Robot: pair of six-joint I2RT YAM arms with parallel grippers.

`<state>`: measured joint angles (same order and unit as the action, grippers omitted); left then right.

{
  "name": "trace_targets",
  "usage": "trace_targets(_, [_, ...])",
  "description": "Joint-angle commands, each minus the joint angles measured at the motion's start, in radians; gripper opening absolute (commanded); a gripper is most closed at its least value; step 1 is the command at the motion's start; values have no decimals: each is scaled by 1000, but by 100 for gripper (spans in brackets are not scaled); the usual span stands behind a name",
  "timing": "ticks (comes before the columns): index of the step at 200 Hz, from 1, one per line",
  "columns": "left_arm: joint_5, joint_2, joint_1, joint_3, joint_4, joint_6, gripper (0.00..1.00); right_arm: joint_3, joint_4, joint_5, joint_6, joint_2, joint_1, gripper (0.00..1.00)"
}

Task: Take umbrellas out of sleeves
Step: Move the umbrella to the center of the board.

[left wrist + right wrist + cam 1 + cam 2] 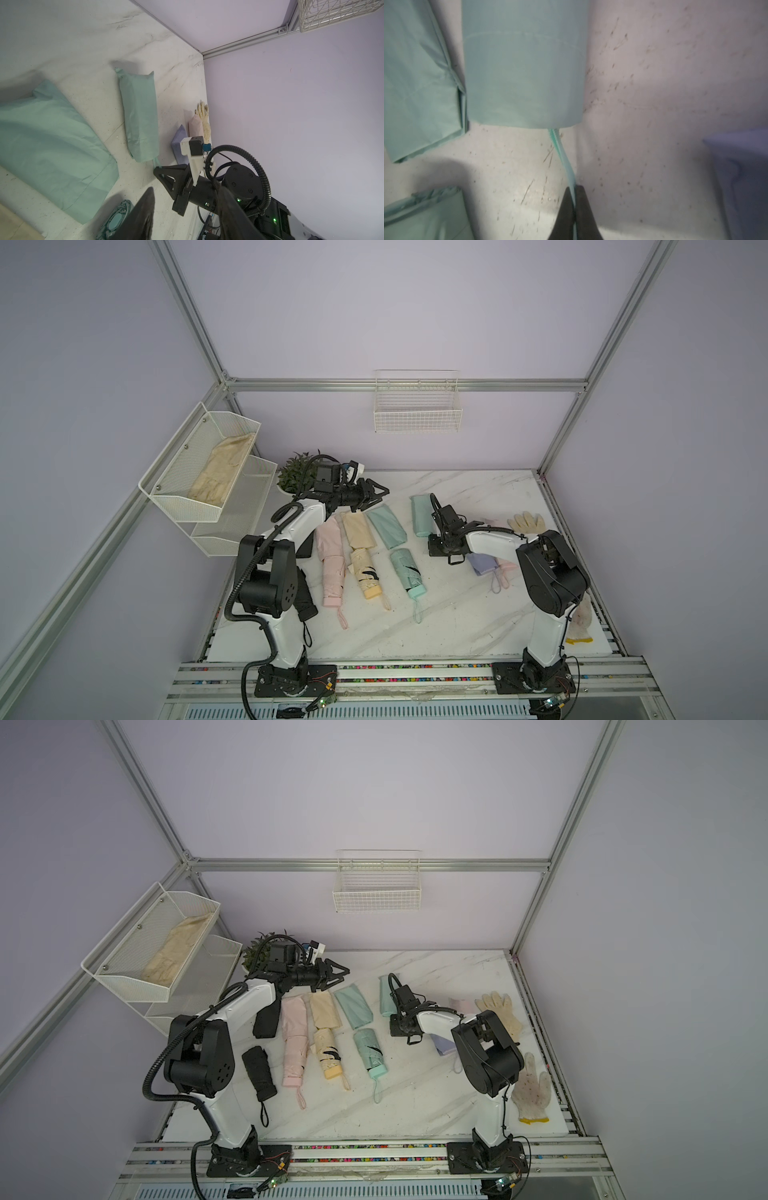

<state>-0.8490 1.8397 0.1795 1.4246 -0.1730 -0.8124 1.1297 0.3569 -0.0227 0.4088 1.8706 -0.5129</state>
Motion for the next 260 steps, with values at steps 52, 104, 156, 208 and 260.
trace_targets(52, [-12,-42,24,-34,35,-5,49,-222,20,65,46,-221,-27,4])
trace_targets(104, [-6,3,97,-39,36,8,50,-381,41,62,79,-394,-29,5])
trace_targets(156, [1,116,203,8,-40,86,51,-463,36,82,138,-536,-29,9])
trace_targets(208, [109,258,237,160,-221,220,54,-523,11,89,162,-595,-29,10])
trace_targets(260, [163,380,250,280,-236,157,55,-555,-15,84,166,-647,-29,10])
